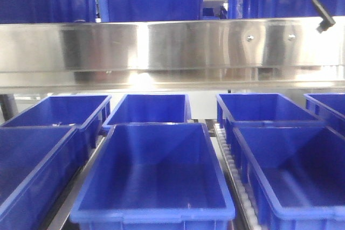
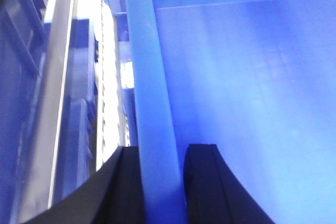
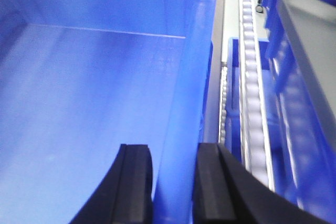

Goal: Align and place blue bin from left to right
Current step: 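Back the base away from the rack holding the bin in both grippers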

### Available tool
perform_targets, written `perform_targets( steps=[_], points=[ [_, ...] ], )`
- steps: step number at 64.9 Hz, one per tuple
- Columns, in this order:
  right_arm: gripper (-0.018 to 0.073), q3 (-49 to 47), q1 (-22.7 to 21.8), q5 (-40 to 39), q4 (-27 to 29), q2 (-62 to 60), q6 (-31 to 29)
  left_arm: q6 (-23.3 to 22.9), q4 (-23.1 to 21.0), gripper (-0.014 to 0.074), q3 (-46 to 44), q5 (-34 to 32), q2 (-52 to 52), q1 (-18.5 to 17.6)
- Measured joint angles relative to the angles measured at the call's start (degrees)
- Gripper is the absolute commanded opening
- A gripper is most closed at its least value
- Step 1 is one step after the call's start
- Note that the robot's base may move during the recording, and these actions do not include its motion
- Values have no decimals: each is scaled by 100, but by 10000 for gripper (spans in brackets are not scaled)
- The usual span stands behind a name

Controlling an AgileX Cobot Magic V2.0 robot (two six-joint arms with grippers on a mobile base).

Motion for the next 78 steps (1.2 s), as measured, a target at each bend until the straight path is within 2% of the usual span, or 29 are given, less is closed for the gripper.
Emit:
perform_targets(
  steps=[78],
  points=[
    [-78, 0, -4, -36, 0, 0, 0, -9, 0, -16, 0, 0, 0, 0]
  ],
)
